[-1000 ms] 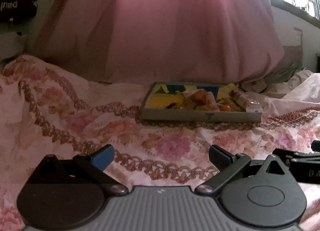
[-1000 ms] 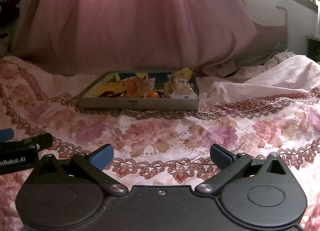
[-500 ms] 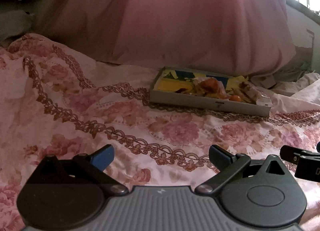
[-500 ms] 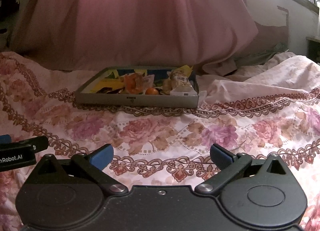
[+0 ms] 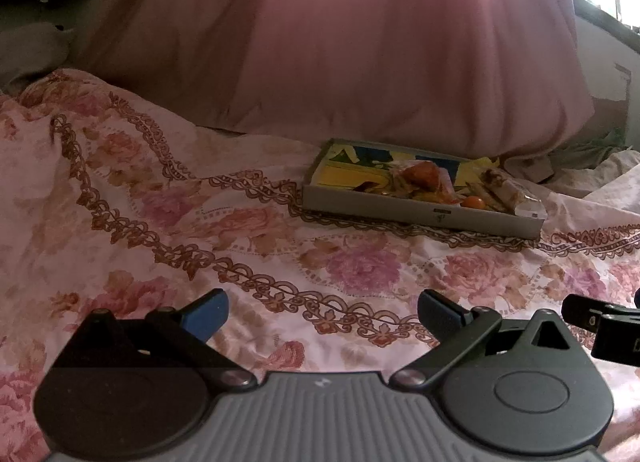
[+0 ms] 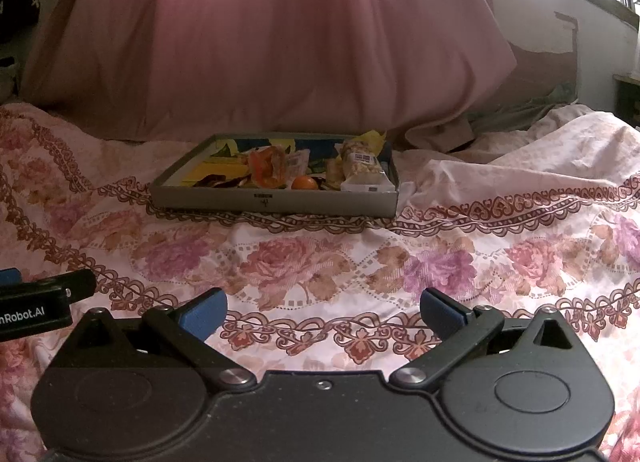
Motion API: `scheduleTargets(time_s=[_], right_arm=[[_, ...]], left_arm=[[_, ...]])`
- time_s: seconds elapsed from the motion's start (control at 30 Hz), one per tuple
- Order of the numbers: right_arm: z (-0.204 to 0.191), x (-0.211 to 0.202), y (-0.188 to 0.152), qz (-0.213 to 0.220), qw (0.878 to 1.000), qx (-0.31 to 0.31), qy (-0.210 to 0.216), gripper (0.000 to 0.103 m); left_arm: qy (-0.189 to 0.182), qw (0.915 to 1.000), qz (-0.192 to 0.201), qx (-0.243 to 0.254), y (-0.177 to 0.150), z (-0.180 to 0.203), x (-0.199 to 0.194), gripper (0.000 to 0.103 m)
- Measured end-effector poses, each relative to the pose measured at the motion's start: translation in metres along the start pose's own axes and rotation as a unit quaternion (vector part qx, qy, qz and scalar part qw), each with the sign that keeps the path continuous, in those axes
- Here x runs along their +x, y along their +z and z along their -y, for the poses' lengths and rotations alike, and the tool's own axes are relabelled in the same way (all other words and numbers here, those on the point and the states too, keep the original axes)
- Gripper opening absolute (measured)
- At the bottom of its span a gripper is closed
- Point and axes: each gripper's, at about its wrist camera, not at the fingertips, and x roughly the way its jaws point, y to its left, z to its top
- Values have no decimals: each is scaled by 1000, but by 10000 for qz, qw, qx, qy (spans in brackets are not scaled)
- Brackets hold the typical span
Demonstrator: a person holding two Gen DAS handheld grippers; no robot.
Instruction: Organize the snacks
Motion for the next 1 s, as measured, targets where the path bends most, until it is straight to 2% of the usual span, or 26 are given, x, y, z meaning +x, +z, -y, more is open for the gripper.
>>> scheduleTargets(time_s=[1.0], right_arm=[[-1, 1, -1, -38, 10000, -20, 17, 102]], left_arm=[[13, 10000, -2, -34, -1, -1, 0, 103]])
